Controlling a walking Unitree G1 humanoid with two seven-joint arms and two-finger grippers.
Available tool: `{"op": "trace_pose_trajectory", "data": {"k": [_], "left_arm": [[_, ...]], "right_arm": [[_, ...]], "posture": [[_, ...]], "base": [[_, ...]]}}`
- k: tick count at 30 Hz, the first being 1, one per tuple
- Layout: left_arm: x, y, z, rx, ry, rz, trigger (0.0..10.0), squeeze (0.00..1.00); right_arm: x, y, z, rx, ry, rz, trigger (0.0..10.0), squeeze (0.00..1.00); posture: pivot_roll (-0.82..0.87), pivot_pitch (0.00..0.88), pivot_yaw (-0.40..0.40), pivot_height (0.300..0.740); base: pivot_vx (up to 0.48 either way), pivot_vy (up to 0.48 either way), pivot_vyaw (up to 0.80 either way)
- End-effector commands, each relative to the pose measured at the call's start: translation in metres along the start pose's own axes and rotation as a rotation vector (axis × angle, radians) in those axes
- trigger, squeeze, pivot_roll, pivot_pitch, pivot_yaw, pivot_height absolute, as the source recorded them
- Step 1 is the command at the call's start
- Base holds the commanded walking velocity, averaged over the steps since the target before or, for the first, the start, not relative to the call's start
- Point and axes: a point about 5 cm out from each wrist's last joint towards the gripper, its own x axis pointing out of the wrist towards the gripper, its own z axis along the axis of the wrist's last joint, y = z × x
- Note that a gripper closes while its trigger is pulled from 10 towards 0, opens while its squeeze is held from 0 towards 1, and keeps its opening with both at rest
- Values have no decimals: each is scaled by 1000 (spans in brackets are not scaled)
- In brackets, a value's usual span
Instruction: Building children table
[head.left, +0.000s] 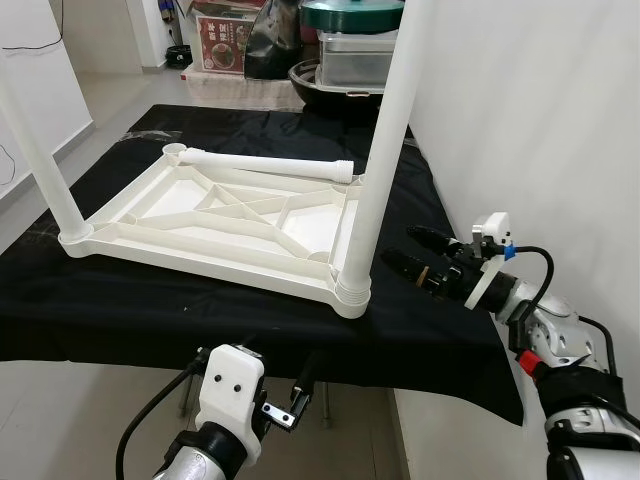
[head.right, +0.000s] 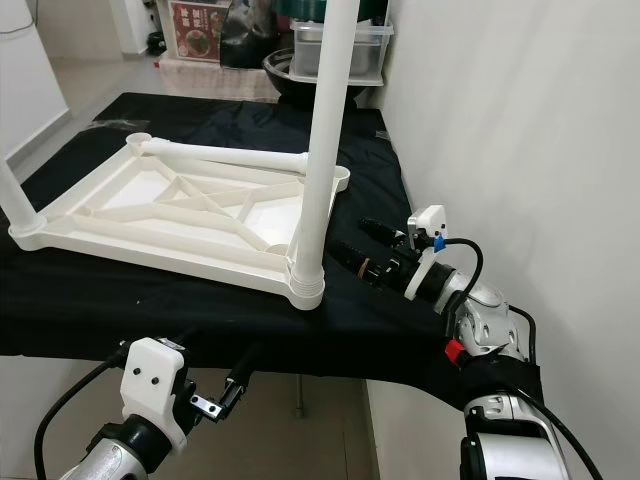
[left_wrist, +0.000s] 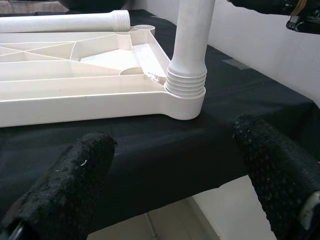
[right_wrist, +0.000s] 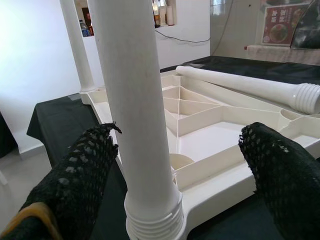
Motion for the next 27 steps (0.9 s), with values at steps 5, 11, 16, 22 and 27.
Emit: {"op": "trace_pose_trajectory", "data": {"k": [5,11,16,22,27], "left_arm": [[-1,-2,2,19,-12,-13,10000,0],[0,-2,3,19,-12,-15,10000,0],[0,-1,3,20,-12,-14,10000,0],[0,-2,3,21,-12,-13,10000,0],[0,-2,3,22,-13,-13,10000,0]], "right_arm": [[6,4,3,-22,-7,32,10000,0],[12,8,4,-20,-8,60,10000,0],[16,12,5,-21,-9,88,10000,0],[22,13,11,-32,-22,102,10000,0],[27,15,11,-33,-20,107,10000,0]], "posture": [[100,93,-55,740],[99,97,-57,740],[99,98,-59,740],[98,103,-59,740],[98,104,-60,740]], "base": [[0,0,0],[0,0,0],[0,0,0],[0,0,0],[0,0,0]]}}
